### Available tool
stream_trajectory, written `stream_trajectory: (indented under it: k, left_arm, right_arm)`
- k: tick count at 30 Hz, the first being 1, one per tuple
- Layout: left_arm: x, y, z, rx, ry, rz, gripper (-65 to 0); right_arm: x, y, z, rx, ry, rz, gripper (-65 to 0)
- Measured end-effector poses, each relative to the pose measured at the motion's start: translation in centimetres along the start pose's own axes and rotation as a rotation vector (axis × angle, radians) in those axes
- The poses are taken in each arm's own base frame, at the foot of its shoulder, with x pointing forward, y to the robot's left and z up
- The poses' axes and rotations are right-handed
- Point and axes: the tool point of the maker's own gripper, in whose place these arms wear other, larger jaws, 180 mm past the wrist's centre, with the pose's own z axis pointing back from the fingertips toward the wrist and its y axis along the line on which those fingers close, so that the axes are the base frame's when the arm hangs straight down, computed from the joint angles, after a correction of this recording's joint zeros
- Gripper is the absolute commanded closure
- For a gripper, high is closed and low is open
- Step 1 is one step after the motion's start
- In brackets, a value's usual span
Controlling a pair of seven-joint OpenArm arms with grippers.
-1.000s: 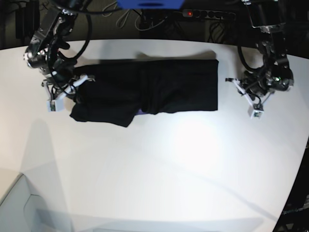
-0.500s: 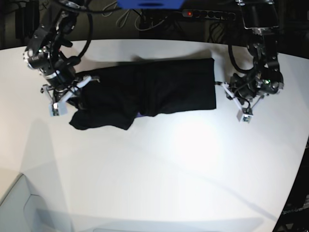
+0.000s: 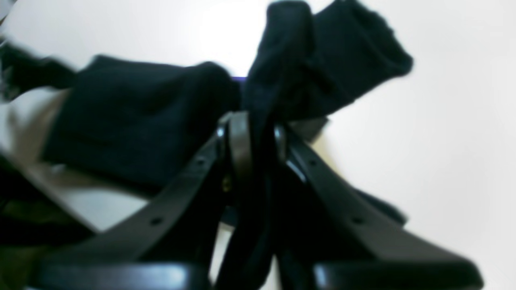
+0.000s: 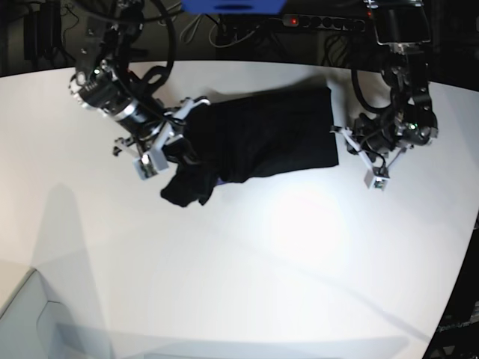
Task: Layout the t-shirt on the table in an organized manner, then fold the t-shirt properly
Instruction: 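Lift the strip end with the right gripper and fold it toward the left gripper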
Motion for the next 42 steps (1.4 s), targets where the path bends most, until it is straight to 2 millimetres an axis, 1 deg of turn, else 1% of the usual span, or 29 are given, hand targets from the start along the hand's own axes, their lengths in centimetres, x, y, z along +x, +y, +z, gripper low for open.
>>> stream_trajectory:
  k: [5, 12, 14, 16, 19, 22, 25, 31, 37, 40, 42]
  left_arm:
    - [0.0, -0.1, 0.0, -0.005, -0.002, 0.003, 0.0]
    - [0.0, -0.1, 0.0, -0.005, -0.003, 0.003, 0.0]
    - [0.0, -0.1, 0.0, -0.006, -0.003, 0.004, 0.0]
    - [0.0, -0.1, 0.0, -0.005, -0.002, 0.004, 0.0]
    - [0.0, -0.1, 0.0, -0.006, -0.003, 0.005, 0.0]
    - [0.0, -0.2, 0.0, -0.006, -0.006, 0.004, 0.0]
    - [0.0, -0.1, 0.1, -0.007, -0.01, 0.005, 0.0]
    - [-0.4, 0.9, 0.5, -0.01, -0.022, 0.069, 0.0]
    - [-0.5, 1.2, 0.6, -0.005, -0.015, 0.071, 0.0]
    - [-0.5, 1.3, 0.6, -0.004, -0.013, 0.073, 0.0]
    - [-0.5, 1.3, 0.6, -0.004, -0.014, 0.073, 0.0]
  right_arm:
    - [2.6, 4.4, -1.0, 0.129, -0.086, 0.068, 0.0]
    - [3.8, 10.3, -1.7, 0.312, -0.123, 0.178, 0.0]
    - [4.4, 11.4, -2.2, 0.351, -0.144, 0.192, 0.0]
    - [4.0, 11.6, -3.0, 0.362, -0.127, 0.188, 0.0]
    - [2.7, 11.4, -3.8, 0.361, -0.069, 0.2, 0.0]
    - [2.8, 11.6, -4.7, 0.377, -0.059, 0.207, 0.0]
    - [2.3, 11.2, -5.5, 0.373, -0.038, 0.208, 0.0]
    - [2.1, 11.5, -5.6, 0.384, -0.031, 0.213, 0.0]
    - [1.3, 13.2, -6.7, 0.439, 0.003, 0.231, 0.0]
    - [0.5, 14.1, -6.8, 0.466, 0.025, 0.239, 0.0]
    - [0.3, 14.7, -7.0, 0.486, 0.034, 0.253, 0.0]
